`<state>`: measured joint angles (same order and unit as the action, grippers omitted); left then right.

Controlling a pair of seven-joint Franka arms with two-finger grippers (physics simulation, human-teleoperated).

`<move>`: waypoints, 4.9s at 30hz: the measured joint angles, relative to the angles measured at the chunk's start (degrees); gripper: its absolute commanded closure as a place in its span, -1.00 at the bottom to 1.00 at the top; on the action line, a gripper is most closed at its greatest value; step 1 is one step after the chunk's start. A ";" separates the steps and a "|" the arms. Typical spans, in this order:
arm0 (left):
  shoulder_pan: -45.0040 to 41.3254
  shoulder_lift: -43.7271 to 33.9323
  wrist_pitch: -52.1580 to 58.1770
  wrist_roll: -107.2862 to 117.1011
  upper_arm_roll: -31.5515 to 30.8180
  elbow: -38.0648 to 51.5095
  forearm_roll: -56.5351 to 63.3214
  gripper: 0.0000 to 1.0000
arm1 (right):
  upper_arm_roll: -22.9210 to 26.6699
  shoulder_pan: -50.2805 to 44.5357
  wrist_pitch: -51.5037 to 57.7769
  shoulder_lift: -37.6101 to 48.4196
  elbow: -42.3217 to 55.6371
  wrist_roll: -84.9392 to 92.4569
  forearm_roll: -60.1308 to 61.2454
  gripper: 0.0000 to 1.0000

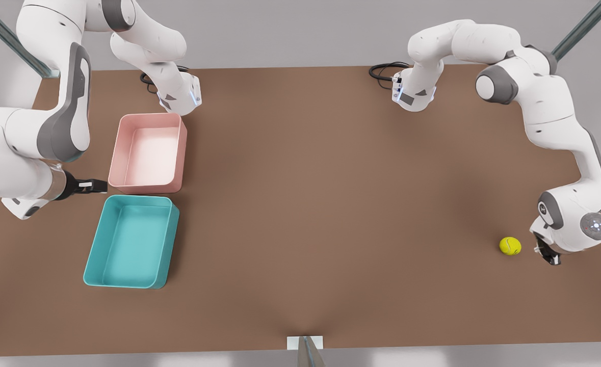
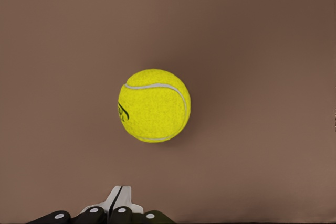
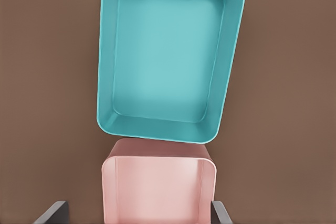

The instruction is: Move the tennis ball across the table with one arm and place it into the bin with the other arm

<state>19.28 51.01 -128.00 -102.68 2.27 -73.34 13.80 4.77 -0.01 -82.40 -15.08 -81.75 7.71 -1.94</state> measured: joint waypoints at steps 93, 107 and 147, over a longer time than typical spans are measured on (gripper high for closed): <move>-31.41 -35.83 54.05 119.77 4.80 0.46 -20.79 -1.00 | -5.15 -37.78 -40.24 -44.97 32.00 -54.35 10.96 -1.00; -31.47 -35.05 54.14 122.03 4.75 0.37 -20.95 -1.00 | -5.21 -40.24 -37.27 -44.96 27.12 -62.59 10.28 -1.00; -31.32 -33.89 54.97 123.90 4.76 0.19 -21.03 -1.00 | -5.31 -38.64 -41.23 -47.97 27.04 -61.65 11.07 -0.44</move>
<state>-12.04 17.12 -73.03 21.22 7.02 -73.15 -7.23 -0.53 -38.65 -123.64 -63.05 -54.72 -53.94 9.14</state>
